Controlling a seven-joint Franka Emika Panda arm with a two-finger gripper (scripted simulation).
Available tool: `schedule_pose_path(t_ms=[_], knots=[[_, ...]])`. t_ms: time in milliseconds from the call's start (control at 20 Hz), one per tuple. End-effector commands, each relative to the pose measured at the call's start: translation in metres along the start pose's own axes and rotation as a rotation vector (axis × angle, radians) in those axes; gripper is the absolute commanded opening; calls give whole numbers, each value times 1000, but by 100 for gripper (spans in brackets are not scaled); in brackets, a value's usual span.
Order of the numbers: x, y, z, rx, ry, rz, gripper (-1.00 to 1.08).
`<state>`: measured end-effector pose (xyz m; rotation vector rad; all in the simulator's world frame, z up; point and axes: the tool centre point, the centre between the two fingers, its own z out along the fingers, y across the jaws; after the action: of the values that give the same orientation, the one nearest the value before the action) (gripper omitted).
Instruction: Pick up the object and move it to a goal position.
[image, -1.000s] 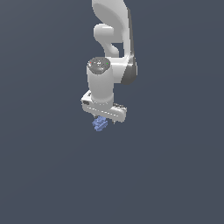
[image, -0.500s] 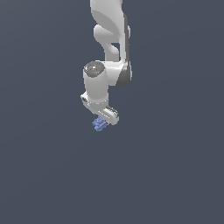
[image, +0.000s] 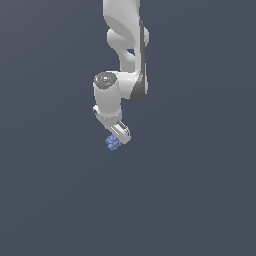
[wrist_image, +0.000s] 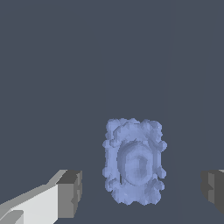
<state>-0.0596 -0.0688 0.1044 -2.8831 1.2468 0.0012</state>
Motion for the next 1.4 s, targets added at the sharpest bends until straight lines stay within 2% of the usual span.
schedule_pose_path(t_ms=[0,350,800,1050,1100,1350], knots=[[0,2,1,0,1,18,100],[0,2,7,0,1,16,100],[-1,3,45,0,1,21,100],[-1,2,52,0,1,21,100],[-1,2,52,0,1,21,-100],[-1,2,52,0,1,21,-100]])
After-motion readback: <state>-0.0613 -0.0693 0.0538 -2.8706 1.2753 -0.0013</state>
